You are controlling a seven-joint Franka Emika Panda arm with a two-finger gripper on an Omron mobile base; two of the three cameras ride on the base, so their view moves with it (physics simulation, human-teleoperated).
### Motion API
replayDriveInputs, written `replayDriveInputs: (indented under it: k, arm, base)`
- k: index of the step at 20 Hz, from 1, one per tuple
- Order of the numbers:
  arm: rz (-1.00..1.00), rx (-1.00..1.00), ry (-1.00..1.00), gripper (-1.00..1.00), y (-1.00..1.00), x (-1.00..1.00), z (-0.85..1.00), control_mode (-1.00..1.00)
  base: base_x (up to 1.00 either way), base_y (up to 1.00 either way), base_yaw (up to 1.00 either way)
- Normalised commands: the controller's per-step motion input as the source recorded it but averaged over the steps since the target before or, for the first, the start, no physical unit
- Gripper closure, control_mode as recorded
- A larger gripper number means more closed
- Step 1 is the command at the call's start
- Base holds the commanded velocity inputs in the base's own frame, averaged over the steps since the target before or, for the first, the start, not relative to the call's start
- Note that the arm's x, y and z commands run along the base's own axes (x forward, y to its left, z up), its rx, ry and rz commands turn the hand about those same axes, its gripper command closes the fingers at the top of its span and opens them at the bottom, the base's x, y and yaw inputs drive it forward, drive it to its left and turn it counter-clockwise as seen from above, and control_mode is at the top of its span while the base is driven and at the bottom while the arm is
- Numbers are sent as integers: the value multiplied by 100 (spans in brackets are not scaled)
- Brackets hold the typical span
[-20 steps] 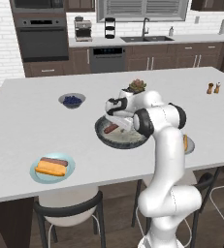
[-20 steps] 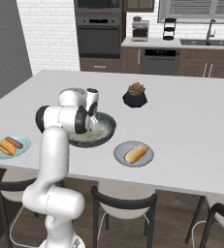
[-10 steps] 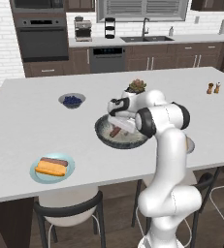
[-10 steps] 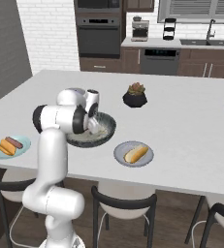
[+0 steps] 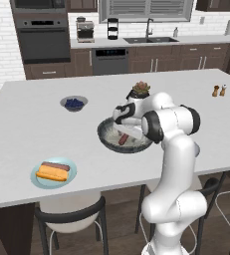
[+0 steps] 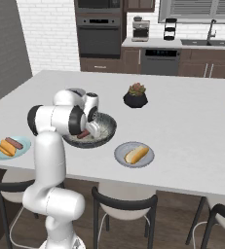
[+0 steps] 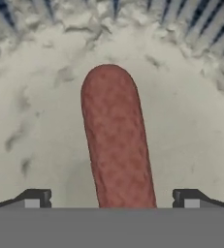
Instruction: Place one bun and one sausage from the bowl on each plate.
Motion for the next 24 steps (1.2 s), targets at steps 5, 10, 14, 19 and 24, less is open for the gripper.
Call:
replayDriveInputs:
  k: [5,10,14,19,24]
  arm:
    - [15,-3,0,-100,2,4,0,-100]
    - [8,-1,1,100,7,0,-27,-100]
    - [0,-2,2,100,14,0,-7,-100]
    - [0,-7,0,100,0,0,24,-100]
    - [0,-6,0,100,-35,-7,68,-100]
  base:
    - [0,0,0]
    - [0,0,0]
    - [0,0,0]
    - [0,0,0]
    - [0,0,0]
